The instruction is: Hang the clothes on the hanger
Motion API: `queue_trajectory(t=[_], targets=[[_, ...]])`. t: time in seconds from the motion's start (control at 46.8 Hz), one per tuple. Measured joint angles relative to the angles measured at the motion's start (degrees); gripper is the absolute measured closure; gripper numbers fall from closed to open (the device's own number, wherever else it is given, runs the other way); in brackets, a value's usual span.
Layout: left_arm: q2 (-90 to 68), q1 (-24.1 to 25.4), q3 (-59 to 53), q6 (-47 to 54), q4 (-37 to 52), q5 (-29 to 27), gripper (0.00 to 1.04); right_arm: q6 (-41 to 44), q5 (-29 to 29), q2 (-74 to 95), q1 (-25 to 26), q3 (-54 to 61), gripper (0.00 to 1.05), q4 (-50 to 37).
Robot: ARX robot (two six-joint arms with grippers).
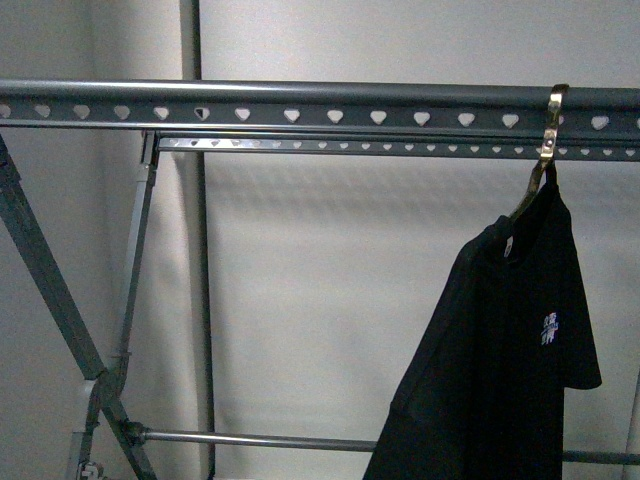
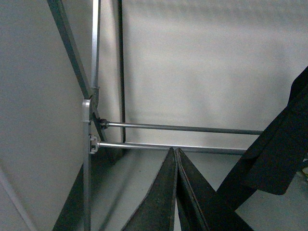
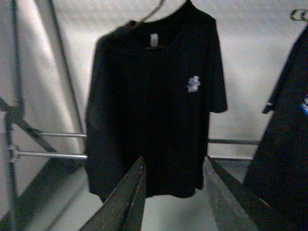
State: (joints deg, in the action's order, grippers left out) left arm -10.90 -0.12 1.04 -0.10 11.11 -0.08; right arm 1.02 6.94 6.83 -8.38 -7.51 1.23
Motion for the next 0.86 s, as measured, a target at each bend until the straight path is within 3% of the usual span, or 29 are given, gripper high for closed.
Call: queue_trajectory(t=[0.064,0.15,0.856], targets=[[2.3,0.0,0.0,0.0,-2.3,0.0,1.01,-0.1,-6.4,-1.5,6.4,0.6,0.82,-0.1],[9.9,0.0,0.0,0.0,-10.6,0.1,1.01,-0.3,-6.7,-2.2,8.1,2.3,1.03,-0.2],[10.6,0.0,0.0,0.0,-11.0,0.0,1.01,-0.4,-6.9,-6.6,8.2,7.1,1.02,-1.0]])
